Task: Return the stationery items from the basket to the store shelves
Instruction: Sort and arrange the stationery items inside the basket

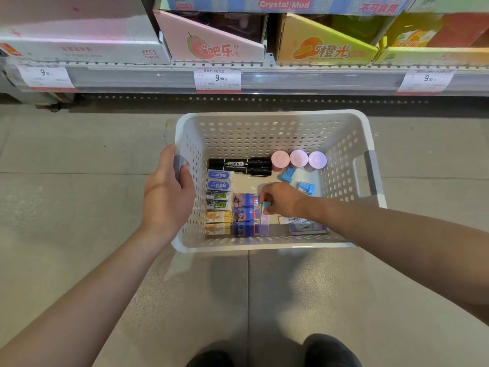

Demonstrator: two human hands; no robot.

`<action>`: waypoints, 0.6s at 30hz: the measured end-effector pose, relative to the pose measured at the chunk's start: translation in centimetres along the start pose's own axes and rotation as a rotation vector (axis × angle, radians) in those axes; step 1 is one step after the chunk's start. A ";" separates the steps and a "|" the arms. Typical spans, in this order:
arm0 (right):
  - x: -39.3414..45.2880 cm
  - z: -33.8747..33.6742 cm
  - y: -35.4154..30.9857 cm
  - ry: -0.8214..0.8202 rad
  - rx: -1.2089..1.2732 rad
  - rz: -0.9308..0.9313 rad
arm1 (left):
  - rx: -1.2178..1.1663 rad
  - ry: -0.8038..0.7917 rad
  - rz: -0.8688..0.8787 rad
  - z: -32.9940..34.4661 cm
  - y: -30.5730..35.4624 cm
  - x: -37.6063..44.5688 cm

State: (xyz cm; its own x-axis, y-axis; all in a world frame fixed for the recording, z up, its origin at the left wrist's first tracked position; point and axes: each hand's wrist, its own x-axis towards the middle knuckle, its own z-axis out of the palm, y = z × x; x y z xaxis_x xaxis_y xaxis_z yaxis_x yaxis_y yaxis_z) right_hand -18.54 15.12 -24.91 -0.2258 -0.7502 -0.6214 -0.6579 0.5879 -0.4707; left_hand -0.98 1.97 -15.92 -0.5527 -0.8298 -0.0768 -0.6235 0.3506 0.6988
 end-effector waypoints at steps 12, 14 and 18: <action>-2.6 -1.6 0.3 -0.134 -0.737 -0.148 | 0.011 -0.011 0.012 0.1 -0.3 0.1; -2.7 -1.0 0.3 -0.144 -0.797 -0.190 | 0.007 -0.012 0.003 0.1 -0.2 0.1; -2.9 -1.1 0.0 -0.166 -0.779 -0.258 | 0.017 -0.010 0.012 0.1 -0.3 0.1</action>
State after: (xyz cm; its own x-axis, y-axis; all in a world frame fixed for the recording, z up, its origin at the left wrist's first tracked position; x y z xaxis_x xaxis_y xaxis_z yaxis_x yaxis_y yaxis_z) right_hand -18.65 16.92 -22.45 0.0681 -0.7424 -0.6665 -0.9966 -0.0191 -0.0805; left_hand -0.90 1.86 -16.25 -0.5656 -0.8211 -0.0760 -0.6264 0.3679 0.6873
